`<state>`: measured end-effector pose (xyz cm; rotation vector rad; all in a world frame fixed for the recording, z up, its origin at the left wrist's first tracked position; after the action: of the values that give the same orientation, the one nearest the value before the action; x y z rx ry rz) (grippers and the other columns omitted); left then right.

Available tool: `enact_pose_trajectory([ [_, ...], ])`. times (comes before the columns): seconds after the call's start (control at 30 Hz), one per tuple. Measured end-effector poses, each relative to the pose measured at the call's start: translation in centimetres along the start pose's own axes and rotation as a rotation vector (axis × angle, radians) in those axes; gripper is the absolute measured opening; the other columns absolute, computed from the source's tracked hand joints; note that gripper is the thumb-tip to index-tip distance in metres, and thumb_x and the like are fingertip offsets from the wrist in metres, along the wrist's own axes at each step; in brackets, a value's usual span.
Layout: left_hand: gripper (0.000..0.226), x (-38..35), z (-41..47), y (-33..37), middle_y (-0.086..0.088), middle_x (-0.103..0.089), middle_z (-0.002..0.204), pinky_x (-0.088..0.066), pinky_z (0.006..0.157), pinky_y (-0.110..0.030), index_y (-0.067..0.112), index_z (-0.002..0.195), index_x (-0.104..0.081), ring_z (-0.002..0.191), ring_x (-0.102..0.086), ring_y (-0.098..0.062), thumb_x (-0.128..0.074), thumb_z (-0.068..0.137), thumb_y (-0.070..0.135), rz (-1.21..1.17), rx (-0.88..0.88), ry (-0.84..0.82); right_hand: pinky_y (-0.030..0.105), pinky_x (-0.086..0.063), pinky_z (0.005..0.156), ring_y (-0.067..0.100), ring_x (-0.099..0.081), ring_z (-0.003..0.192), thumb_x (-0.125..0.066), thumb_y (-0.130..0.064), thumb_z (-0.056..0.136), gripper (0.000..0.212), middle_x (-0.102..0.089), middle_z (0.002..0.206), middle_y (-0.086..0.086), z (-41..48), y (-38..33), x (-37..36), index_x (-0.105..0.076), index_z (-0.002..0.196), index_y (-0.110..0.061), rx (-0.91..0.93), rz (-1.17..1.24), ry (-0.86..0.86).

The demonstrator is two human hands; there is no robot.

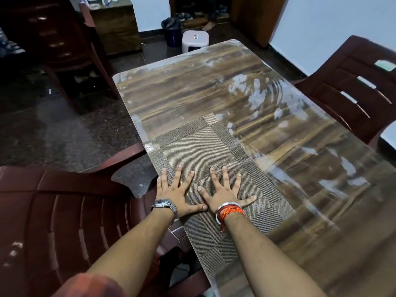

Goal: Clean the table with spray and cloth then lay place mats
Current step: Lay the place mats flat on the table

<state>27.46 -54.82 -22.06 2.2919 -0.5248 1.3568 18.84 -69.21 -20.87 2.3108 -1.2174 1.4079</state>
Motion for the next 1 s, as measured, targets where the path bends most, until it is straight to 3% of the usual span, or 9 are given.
enact_pose_trajectory([
  [0.2,0.123,0.0,0.0,0.2,0.007,0.033,0.16,0.011,0.119,-0.057,0.054,0.148,0.02,0.145,0.027,-0.044,-0.031,0.048,0.105,0.035,0.015,-0.059,0.085,0.013,0.083,0.027,0.034,0.14,-0.015,-0.088,0.076,0.072,0.026,0.154,-0.023,-1.0,0.3,0.3,0.015,0.137,-0.064,0.022,-0.079,0.075],
  [0.33,0.122,0.2,-0.1,0.1,0.006,0.034,0.159,0.01,0.12,-0.056,0.054,0.147,0.023,0.145,0.027,-0.044,-0.029,0.049,0.105,0.058,0.0,-0.075,0.081,0.02,0.085,0.028,0.036,0.139,-0.009,-0.089,0.075,0.072,0.029,0.153,-0.023,-1.5,0.6,-0.2,0.017,0.137,-0.063,0.014,-0.064,0.095],
  [0.6,0.117,1.1,-1.0,0.6,0.009,0.034,0.158,0.015,0.115,-0.06,0.051,0.147,0.025,0.147,0.026,-0.038,-0.018,0.053,0.106,0.059,-0.052,0.025,0.079,0.02,0.092,0.031,0.03,0.141,-0.008,-0.088,0.076,0.073,0.028,0.152,-0.018,-2.4,1.2,1.0,0.022,0.137,-0.061,0.011,-0.009,0.214],
  [0.77,0.09,4.4,-3.6,9.1,0.015,0.025,0.158,0.013,0.119,-0.054,0.046,0.148,0.023,0.153,0.014,-0.023,-0.025,0.082,0.085,0.046,-0.393,0.201,0.076,0.01,0.101,0.026,0.026,0.144,-0.016,-0.08,0.086,0.07,0.029,0.154,-0.021,-8.1,8.2,4.7,0.02,0.141,-0.056,-0.167,0.195,0.503],
  [1.0,0.077,3.0,-10.4,29.1,0.009,0.007,0.166,0.01,0.122,-0.045,0.036,0.157,0.005,0.154,0.006,-0.018,-0.03,0.095,0.065,0.029,-0.84,0.186,0.067,0.01,0.109,0.024,0.02,0.146,-0.023,-0.073,0.089,0.071,0.016,0.158,-0.021,-21.8,25.5,7.2,0.006,0.149,-0.048,-0.561,0.32,0.68],
])
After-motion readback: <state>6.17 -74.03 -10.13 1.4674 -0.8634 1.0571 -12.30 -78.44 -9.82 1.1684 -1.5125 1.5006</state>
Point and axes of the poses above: each hand's wrist, its own z-axis towards the middle knuckle, its own x-axis out of the back of the hand, y = z × x, the point moved 9 cm from there along z, towards the middle knuckle
